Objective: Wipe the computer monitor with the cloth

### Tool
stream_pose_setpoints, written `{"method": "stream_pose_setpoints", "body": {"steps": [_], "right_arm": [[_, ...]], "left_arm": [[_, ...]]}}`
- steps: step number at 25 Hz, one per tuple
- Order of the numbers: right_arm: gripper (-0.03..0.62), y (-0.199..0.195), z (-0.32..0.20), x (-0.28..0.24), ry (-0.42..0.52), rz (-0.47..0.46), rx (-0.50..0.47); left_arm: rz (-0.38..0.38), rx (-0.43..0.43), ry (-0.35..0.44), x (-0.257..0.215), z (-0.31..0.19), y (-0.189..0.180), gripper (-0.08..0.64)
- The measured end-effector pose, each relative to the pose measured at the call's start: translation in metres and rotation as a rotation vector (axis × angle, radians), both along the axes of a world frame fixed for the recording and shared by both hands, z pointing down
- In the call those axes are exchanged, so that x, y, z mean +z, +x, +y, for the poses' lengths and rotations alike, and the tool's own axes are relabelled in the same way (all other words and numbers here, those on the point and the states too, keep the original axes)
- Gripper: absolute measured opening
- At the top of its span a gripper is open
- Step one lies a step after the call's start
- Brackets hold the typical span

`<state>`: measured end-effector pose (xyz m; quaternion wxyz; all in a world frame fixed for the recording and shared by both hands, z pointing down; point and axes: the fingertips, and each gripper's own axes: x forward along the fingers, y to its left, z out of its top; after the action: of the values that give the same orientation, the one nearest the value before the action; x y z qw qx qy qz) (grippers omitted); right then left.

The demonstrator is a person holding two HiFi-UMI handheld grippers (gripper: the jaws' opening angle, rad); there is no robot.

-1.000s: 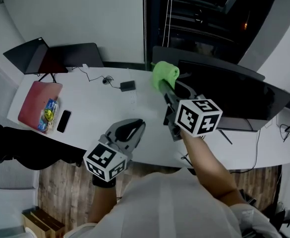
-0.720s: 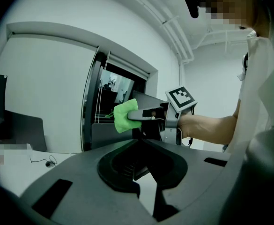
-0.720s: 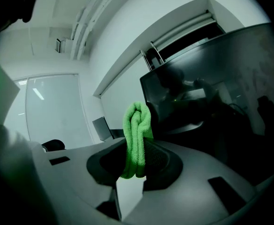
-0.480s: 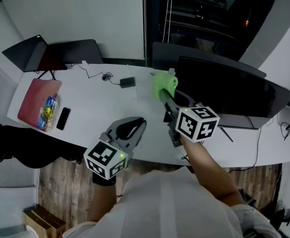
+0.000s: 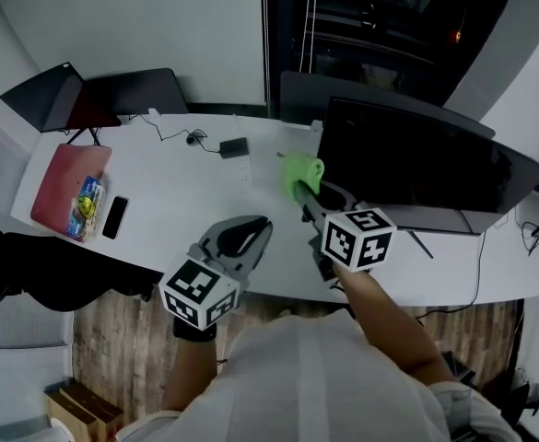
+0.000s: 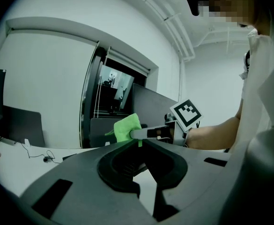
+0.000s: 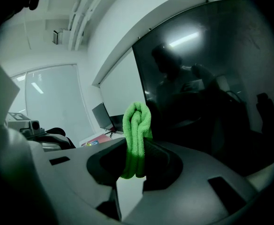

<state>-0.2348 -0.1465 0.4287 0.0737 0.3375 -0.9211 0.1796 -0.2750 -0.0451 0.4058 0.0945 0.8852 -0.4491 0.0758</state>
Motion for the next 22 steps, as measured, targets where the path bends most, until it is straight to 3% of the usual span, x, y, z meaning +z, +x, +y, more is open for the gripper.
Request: {"method": "stream_pose_setpoints", "body": {"steps": [22], "right_arm": [[0.071, 0.007, 0.011, 0.093, -0.113, 0.129, -0.017]], "left_arm": [[-0.003, -0.01, -0.054, 0.021, 0.007, 0.0, 0.04]]}}
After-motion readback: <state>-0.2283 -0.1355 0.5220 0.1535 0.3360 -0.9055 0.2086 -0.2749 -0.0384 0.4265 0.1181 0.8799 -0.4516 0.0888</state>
